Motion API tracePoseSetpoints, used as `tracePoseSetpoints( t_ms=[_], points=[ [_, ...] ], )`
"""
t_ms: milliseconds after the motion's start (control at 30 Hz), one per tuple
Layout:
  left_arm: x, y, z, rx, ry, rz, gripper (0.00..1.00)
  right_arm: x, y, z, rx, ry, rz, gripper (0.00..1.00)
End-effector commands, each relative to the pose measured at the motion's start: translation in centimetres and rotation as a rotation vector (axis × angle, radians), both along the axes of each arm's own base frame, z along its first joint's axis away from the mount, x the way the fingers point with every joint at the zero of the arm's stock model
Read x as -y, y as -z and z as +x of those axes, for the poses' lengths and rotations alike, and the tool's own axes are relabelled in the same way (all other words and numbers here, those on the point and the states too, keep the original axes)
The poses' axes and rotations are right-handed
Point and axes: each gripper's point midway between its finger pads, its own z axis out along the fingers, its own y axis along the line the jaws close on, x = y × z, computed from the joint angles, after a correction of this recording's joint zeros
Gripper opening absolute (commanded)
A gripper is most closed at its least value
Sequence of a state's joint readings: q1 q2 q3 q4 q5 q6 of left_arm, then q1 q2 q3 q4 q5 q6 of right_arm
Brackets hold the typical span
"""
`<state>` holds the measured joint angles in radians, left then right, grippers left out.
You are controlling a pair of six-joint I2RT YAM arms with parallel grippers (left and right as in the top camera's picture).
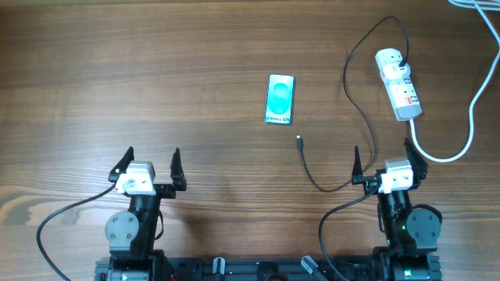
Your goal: Plug charger to phone and switch on socket
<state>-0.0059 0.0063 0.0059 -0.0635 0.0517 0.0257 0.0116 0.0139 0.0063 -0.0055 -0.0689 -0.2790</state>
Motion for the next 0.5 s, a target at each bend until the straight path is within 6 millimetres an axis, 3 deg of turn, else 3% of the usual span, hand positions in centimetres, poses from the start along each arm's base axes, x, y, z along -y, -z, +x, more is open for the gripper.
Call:
tracePoseSetpoints(
  t_ms=[0, 467],
  points=[
    [0.27, 0.24, -0.03, -0.009, 0.02, 0.018, 1.0, 0.23, 0.02, 0.05, 0.0, 0.014, -0.009, 1.0],
    [0.27, 0.24, -0.03, -0.009, 0.02, 0.018, 1.0, 0.22, 0.02, 0.05, 0.0, 0.014, -0.009, 1.0]
  ],
)
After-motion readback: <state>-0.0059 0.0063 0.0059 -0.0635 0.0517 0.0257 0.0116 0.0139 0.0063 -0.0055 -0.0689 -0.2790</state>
